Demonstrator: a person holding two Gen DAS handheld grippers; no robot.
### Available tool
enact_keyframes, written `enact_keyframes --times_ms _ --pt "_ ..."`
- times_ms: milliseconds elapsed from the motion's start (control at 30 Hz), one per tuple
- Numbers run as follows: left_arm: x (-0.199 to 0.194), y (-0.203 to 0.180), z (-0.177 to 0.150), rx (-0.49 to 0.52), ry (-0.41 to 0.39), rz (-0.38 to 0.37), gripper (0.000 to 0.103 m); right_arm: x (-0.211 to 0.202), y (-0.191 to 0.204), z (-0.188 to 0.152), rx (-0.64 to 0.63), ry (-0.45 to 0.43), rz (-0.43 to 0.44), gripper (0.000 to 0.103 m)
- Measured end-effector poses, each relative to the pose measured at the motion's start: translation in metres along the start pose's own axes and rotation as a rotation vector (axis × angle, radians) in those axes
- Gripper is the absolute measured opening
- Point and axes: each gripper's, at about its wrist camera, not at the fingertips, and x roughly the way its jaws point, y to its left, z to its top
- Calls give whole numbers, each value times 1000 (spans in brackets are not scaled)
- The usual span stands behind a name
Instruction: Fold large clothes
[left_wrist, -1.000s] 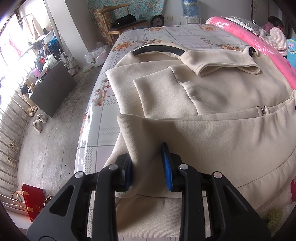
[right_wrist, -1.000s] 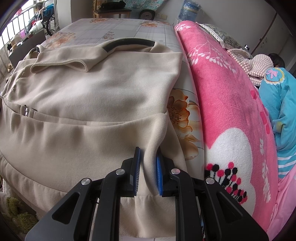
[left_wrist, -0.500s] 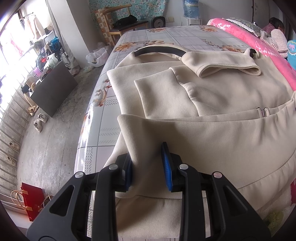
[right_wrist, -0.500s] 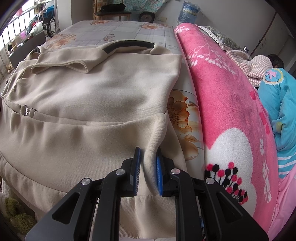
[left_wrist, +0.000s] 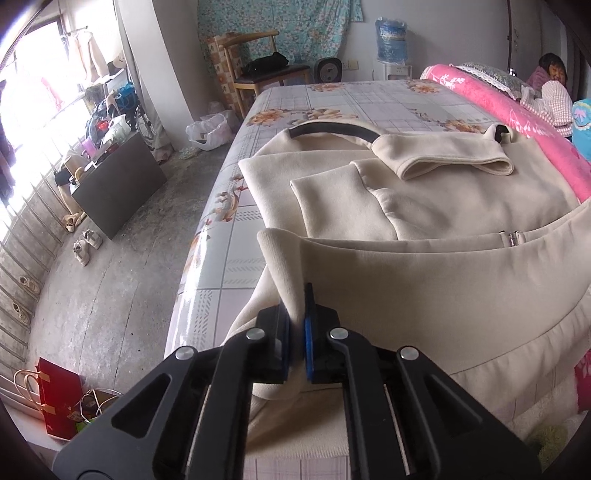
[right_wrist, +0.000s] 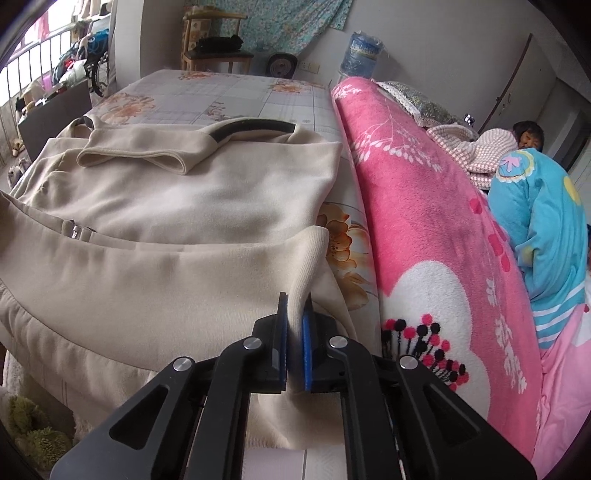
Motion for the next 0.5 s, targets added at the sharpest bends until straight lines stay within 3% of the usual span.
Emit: enact_keyframes --times_ms 333,500 --pt "-92 21 -32 -79 -201 -61 5 -80 1 -27 27 -189 -89 6" --pt "-110 30 -17 -107 -258 -83 5 -98 -5 -11 35 -251 -88 6"
